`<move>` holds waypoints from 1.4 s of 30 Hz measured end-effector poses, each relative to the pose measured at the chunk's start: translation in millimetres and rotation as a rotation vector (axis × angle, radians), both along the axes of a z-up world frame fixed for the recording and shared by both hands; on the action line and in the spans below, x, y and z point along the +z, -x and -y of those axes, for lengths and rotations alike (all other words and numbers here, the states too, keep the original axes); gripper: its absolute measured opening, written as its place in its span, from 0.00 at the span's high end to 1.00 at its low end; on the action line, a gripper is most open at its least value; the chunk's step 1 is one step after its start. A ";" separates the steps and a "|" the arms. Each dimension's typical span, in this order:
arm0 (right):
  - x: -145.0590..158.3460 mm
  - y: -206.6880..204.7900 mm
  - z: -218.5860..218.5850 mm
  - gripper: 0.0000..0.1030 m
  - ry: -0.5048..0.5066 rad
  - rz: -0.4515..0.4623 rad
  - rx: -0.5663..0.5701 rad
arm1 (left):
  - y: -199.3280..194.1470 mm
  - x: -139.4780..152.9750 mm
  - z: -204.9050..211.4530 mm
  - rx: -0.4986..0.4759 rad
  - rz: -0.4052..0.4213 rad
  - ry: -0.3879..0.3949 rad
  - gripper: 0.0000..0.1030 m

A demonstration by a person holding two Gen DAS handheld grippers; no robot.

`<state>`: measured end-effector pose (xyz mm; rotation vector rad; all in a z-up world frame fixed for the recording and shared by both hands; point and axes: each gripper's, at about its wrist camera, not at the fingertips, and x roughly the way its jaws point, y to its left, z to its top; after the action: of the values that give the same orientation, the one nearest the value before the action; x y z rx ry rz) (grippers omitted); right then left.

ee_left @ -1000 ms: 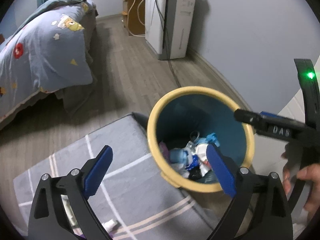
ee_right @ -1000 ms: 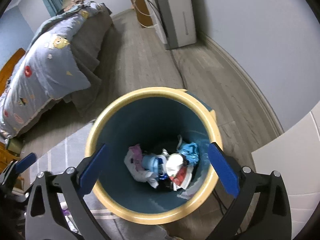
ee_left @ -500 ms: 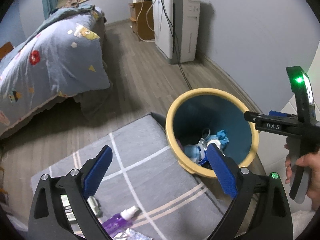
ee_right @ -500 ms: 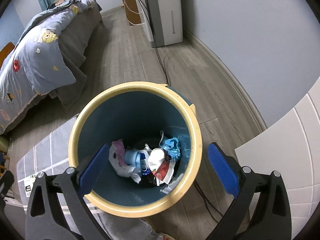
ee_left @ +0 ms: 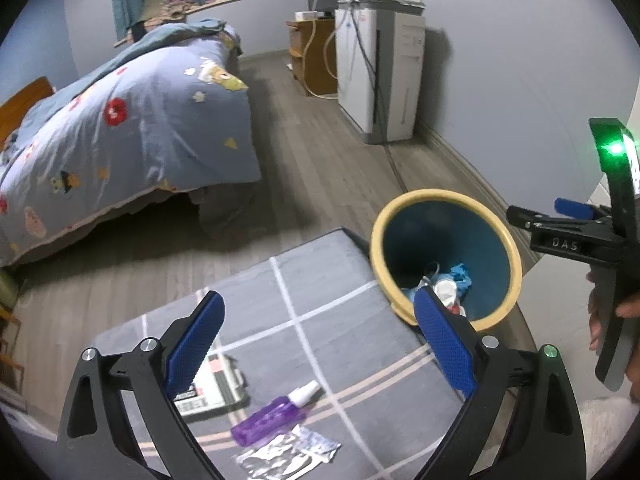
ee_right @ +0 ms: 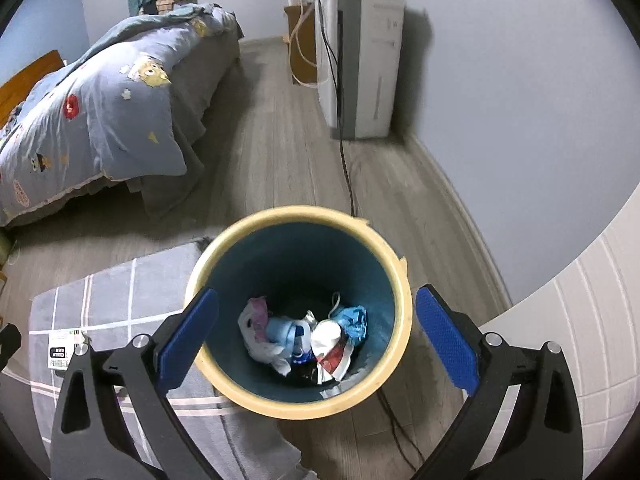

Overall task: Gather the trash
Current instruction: 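Move both open grippers back from the bin toward the cushion, then grasp the small white medicine sachet with the right gripper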

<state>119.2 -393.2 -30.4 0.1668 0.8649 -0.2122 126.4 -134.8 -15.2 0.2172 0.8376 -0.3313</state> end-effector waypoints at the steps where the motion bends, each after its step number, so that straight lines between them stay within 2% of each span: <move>1: 3.9 1.1 -2.7 0.06 -0.001 0.010 0.003 | 1.2 1.8 -4.6 0.006 0.002 0.003 0.08; 9: 36.1 6.6 -33.5 0.06 -0.040 0.051 0.013 | 10.6 19.5 -47.3 0.046 0.036 0.010 0.08; 15: 47.6 6.1 -93.3 0.06 -0.078 0.048 0.112 | 16.7 25.6 -99.1 0.113 0.056 0.007 0.08; 21: 18.9 -1.8 -167.0 0.06 -0.135 -0.065 0.266 | 22.8 9.0 -156.0 0.232 0.035 0.032 0.07; 26: -12.0 -6.0 -202.4 0.06 -0.139 -0.148 0.311 | 25.1 -8.8 -189.1 0.288 0.016 0.034 0.07; 29: -27.9 -3.9 -211.8 0.06 -0.121 -0.179 0.329 | 22.7 -21.2 -199.4 0.292 0.003 0.010 0.07; 32: -48.8 0.3 -225.3 0.06 -0.090 -0.242 0.366 | 18.3 -28.4 -210.5 0.319 -0.032 0.050 0.07; 39: -92.0 8.7 -255.0 0.06 -0.034 -0.347 0.440 | 16.1 -26.2 -215.7 0.340 -0.034 0.111 0.07; 42: -108.6 11.5 -266.9 0.06 -0.012 -0.393 0.473 | 16.3 -28.3 -216.9 0.344 -0.043 0.100 0.07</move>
<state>107.7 -126.3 -139.0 -0.0755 1.2694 0.2116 110.0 82.1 -43.5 -0.0289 0.8814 -0.0543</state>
